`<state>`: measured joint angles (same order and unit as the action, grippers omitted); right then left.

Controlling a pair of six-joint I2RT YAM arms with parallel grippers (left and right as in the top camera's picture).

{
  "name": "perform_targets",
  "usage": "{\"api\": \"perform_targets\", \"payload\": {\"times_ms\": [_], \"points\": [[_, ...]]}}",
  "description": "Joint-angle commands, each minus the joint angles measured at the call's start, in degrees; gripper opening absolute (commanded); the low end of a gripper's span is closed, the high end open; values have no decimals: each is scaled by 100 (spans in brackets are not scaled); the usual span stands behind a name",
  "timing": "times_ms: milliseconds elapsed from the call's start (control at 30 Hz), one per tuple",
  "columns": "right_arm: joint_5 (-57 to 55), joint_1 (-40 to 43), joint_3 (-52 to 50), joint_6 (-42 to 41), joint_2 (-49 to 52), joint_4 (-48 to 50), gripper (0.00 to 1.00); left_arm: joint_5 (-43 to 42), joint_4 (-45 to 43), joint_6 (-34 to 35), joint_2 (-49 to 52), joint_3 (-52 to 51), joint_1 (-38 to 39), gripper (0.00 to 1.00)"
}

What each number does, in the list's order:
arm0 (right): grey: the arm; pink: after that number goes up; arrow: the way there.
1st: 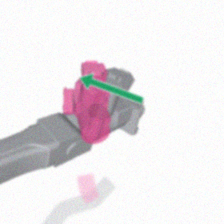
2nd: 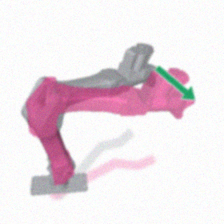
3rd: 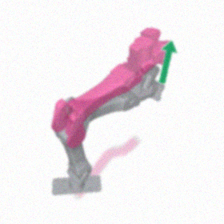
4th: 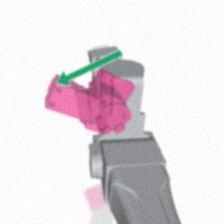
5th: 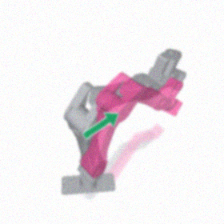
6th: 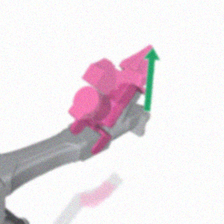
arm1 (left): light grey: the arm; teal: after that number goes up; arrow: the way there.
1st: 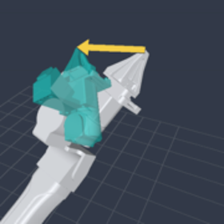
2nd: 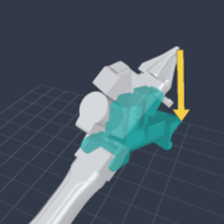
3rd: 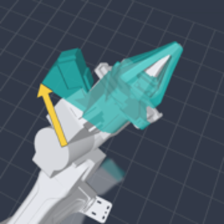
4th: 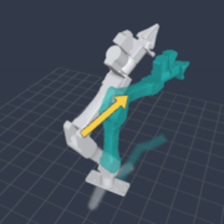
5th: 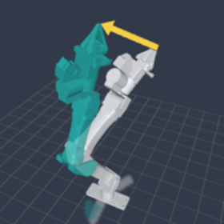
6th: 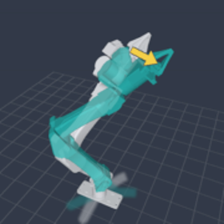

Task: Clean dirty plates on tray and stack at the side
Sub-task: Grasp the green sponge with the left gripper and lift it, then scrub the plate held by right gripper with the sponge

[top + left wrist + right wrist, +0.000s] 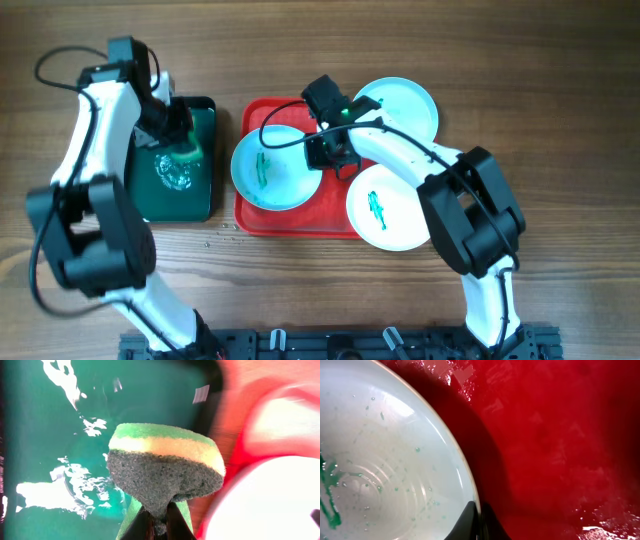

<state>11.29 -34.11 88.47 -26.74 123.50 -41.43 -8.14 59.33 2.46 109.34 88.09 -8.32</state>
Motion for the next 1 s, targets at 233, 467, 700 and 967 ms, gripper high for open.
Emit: {"api": "perform_targets", "payload": {"times_ms": [233, 467, 700, 967], "points": [[-33, 258, -120, -66, -149, -688, 4, -402, 219, 455, -420, 168, 1397, 4], [17, 345, -177, 120, -92, -697, 4, -407, -262, 619, 76, -374, 1895, 4], [313, 538, -181, 72, -92, -621, 4, -409, -634, 619, 682, -787, 2149, 4], [1196, 741, -452, 118, 44, -160, 4, -455, -1086, 859, 876, -1473, 2487, 4]]}}
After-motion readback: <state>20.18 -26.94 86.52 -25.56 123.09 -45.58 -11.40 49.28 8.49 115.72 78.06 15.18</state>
